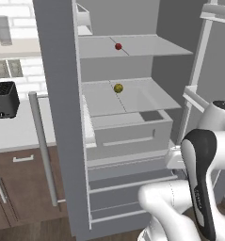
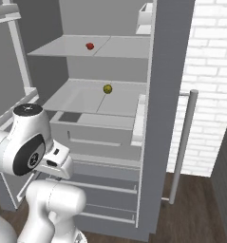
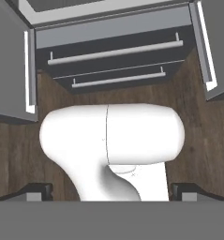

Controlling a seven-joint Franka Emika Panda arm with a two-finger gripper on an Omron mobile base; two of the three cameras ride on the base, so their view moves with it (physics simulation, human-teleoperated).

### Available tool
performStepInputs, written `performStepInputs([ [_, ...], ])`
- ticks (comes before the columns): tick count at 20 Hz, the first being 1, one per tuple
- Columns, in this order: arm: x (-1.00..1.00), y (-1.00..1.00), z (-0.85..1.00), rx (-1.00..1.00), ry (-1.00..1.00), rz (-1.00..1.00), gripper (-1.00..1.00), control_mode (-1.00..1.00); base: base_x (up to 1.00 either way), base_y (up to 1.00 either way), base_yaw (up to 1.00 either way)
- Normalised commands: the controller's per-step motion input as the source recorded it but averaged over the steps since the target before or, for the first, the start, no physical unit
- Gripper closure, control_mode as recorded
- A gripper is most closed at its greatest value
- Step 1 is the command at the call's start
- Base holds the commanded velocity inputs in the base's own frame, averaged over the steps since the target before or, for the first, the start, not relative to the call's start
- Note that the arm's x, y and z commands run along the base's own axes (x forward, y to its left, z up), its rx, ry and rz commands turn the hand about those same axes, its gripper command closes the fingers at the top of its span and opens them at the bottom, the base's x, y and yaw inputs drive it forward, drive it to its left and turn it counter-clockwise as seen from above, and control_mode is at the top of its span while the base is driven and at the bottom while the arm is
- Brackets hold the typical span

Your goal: Take the strawberry from the fridge and place it on top of the pancake, located on the dining counter.

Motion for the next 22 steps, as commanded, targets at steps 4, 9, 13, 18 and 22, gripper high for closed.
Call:
performStepInputs([
  [4, 0.07, 0.0, 0.0, 0.0, 0.0, 0.0, -1.0, 1.0, 0.27, 0.0, 0.0],
  [9, 0.0, 0.0, 0.0, 0.0, 0.0, 0.0, -1.0, 1.0, 0.7, 0.0, 0.0],
  [13, 0.0, 0.0, 0.0, 0.0, 0.0, 0.0, -1.0, 1.0, 0.68, 0.0, 0.0],
  [18, 0.0, 0.0, 0.0, 0.0, 0.0, 0.0, -1.0, 1.0, 0.55, 0.0, 0.0],
  [22, 0.0, 0.0, 0.0, 0.0, 0.0, 0.0, -1.0, 1.0, 0.58, 0.0, 0.0],
])
